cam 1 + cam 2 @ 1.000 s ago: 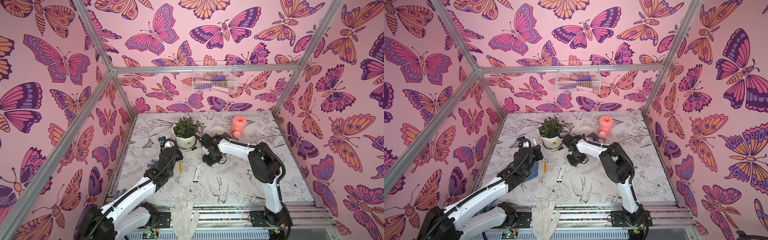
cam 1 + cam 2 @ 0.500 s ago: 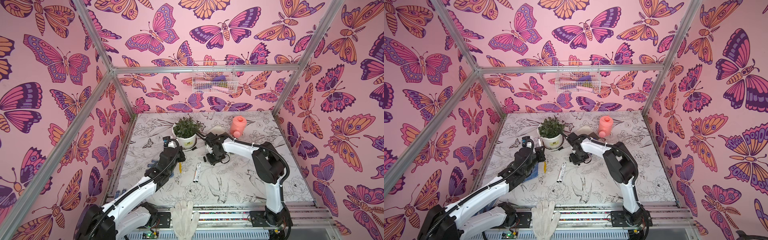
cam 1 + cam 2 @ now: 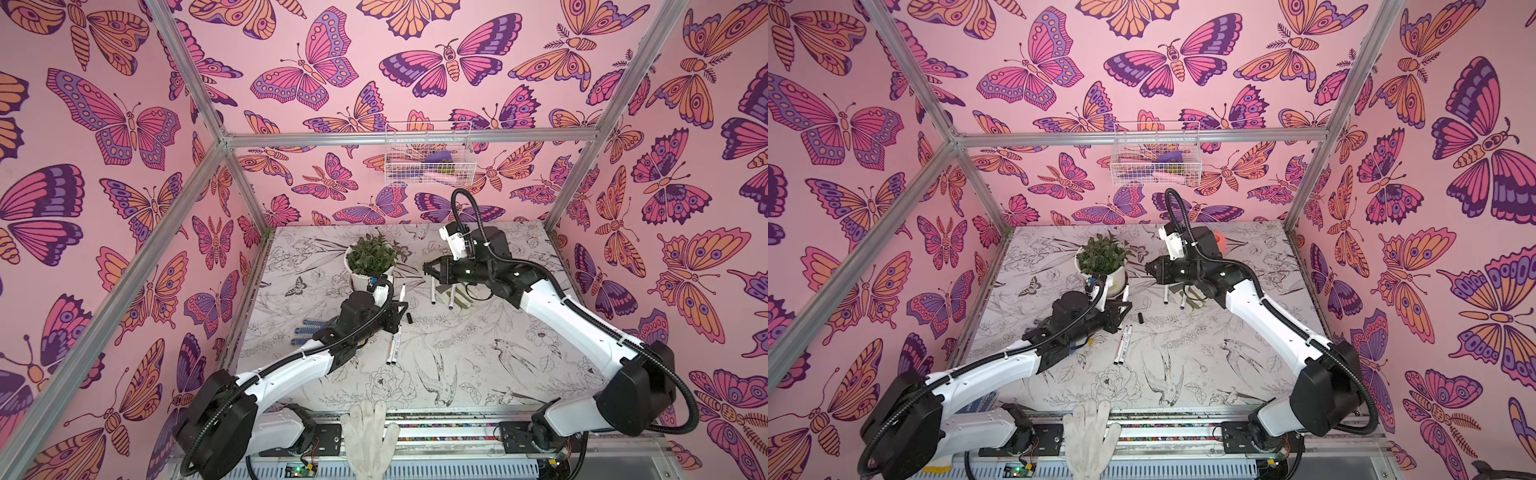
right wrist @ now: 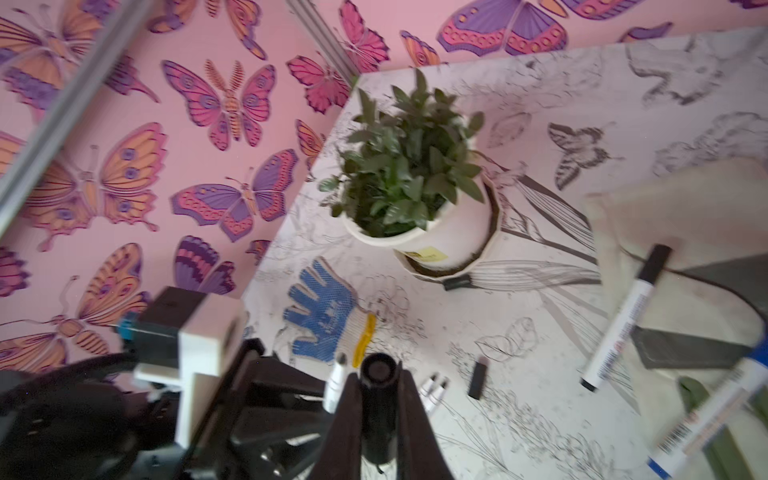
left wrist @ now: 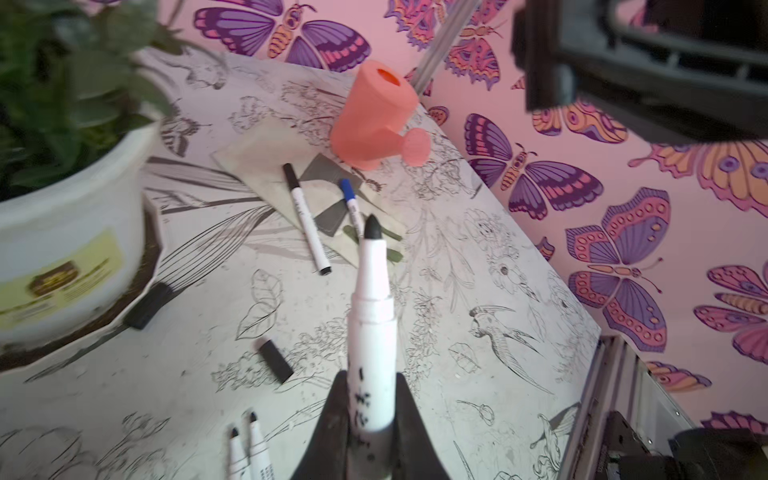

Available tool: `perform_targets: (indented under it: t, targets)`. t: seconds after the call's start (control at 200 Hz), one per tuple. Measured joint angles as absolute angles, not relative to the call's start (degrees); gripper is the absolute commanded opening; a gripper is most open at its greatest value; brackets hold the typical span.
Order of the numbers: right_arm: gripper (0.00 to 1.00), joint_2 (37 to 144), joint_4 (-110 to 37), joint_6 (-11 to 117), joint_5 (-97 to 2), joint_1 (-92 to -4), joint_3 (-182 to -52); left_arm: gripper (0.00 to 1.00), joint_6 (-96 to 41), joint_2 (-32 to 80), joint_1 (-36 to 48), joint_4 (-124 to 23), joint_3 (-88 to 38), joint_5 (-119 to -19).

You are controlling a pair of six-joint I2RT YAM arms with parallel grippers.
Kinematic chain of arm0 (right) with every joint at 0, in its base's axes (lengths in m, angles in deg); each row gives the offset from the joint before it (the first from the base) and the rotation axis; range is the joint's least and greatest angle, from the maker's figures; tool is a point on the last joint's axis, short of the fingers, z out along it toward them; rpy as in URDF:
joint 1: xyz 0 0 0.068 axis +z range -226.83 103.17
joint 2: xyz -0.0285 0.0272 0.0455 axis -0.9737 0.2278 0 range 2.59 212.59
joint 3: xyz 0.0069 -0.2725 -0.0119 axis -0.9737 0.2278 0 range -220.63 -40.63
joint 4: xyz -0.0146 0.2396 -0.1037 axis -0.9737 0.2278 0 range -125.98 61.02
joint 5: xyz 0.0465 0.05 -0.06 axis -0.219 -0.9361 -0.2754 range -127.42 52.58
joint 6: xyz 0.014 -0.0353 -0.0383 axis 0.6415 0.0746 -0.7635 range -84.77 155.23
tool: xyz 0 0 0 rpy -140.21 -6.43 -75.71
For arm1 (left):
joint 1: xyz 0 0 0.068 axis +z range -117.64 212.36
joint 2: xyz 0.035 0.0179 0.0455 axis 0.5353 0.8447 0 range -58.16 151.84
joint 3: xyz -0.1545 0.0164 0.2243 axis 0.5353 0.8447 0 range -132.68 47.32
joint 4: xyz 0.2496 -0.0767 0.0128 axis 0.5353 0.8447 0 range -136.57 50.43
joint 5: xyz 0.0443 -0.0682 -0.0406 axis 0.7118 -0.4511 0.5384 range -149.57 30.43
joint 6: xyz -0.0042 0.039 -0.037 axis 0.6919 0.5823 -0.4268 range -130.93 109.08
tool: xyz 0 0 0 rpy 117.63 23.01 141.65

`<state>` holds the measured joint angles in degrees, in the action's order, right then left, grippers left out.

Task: Insert the pens into the pen caps
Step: 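Lift the black cap and carry it above the left gripper's marker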

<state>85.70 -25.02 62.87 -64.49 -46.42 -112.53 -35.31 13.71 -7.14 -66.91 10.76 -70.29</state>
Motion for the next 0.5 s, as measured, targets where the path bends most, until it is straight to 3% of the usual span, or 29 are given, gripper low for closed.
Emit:
perform_targets:
  t: [0.496]
  targets:
    - [0.05, 85.9, -33.7, 67.2, -69.8, -46.4, -108.6, 0.0, -32.9, 16.5, -9.7, -73.8, 10.1, -71.3]
